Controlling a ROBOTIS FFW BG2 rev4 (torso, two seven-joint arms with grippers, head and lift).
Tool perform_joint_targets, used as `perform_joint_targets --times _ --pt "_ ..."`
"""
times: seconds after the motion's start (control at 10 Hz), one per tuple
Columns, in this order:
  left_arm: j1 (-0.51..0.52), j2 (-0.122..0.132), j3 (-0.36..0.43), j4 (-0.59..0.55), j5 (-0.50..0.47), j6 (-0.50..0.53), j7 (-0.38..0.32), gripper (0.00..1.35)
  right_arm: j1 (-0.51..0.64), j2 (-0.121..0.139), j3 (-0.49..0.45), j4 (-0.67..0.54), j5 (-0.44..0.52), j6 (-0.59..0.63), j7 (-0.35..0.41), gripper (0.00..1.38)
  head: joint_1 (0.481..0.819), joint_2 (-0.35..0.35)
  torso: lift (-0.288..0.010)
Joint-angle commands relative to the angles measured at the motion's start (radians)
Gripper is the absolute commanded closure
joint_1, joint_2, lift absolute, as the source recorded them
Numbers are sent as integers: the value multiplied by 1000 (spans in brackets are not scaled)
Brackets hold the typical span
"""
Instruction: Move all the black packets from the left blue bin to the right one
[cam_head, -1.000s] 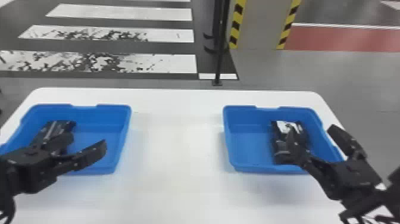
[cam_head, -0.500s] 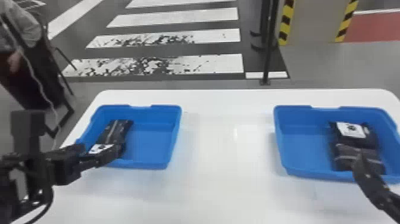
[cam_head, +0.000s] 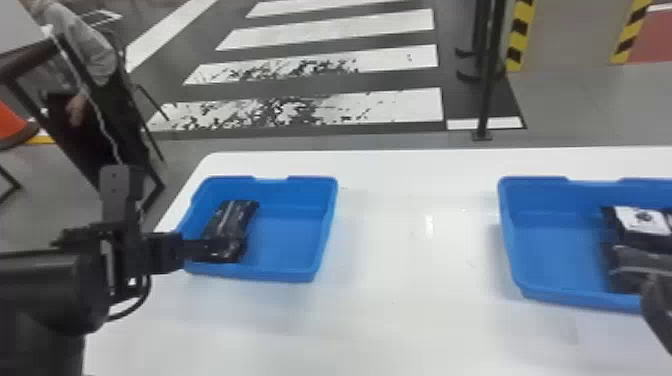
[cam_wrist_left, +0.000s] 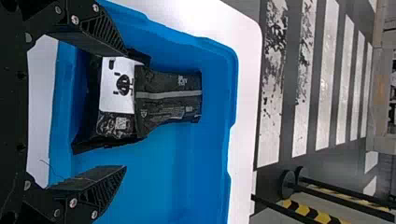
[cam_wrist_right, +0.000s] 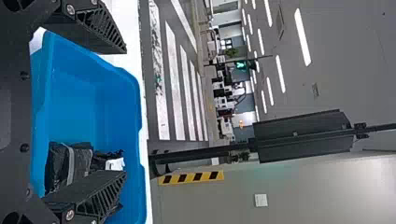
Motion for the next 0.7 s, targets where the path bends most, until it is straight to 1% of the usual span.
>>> perform_joint_targets --times 0.0,0.1,0.2,0.3,0.4,0.5,0.6 --pt "-70 14 -41 85 -22 24 0 220 -2 1 1 1 -4 4 0 111 695 250 -185" --pt "-111 15 -59 139 -38 32 0 220 1 1 3 1 -8 9 2 111 695 248 -185" --pt "-153 24 -91 201 -46 42 -1 220 -4 1 3 6 -24 28 11 111 695 248 -185" --pt "-185 31 -123 228 -76 91 -1 222 -7 1 5 3 -24 28 14 111 695 246 -185" --pt "-222 32 -142 287 -82 96 -1 220 -9 1 5 6 -30 28 14 111 695 244 -185" --pt "-251 35 -164 316 -108 152 -1 229 -12 1 5 6 -32 28 16 111 695 241 -185" --pt "-269 35 -184 319 -148 207 0 269 -12 1 5 6 -34 28 16 111 695 240 -185"
